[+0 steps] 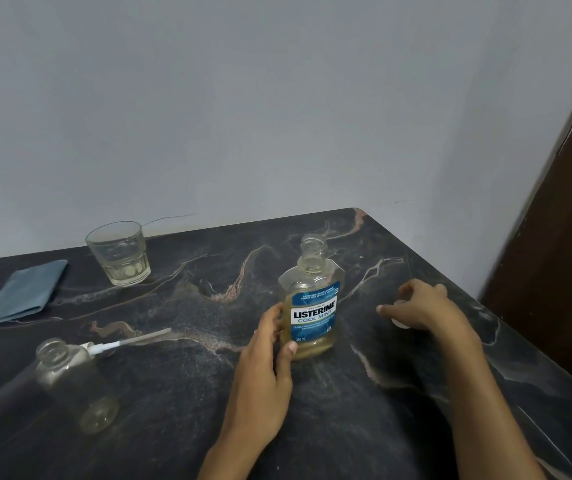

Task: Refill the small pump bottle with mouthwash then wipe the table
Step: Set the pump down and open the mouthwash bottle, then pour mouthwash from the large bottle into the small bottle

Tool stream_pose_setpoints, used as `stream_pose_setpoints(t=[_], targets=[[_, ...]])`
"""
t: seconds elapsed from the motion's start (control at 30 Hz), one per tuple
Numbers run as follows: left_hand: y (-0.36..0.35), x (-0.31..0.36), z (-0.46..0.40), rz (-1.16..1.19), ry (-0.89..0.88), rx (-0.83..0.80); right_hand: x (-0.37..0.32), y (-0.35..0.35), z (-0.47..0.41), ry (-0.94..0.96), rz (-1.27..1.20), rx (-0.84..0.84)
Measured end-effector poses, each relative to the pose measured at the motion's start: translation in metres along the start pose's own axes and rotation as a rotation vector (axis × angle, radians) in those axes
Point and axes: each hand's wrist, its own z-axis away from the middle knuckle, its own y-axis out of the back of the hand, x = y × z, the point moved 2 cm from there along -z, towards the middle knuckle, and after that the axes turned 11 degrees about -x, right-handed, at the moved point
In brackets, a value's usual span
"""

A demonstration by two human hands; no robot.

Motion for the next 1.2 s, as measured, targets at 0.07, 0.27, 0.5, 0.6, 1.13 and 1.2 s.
stream_pose_setpoints(t=[0.07,0.27,0.5,0.6,1.13,1.2], targets=[[0.0,0.001,0.0,0.003,-0.008,-0.003,-0.003,0.002,0.003,0.033,0.029,0.134],[0.0,0.002,-0.001,-0.001,-0.019,0.002,-0.042,0.001,0.024,0.75,-0.546,0.444],[0.001,0.001,0.0,0.003,-0.047,0.015,-0.084,-0.064,0.065,1.266,-0.943,0.611],[0.002,0.002,-0.001,0.004,-0.083,0.017,-0.091,-0.091,0.066,1.375,-0.687,0.728],[0.001,0.004,0.002,-0.065,-0.049,0.036,-0.081,-0.106,0.043,1.127,-0.673,0.641],[0.0,0.005,0.005,-0.116,-0.023,0.059,-0.082,-0.105,0.043,1.142,-0.677,0.645]])
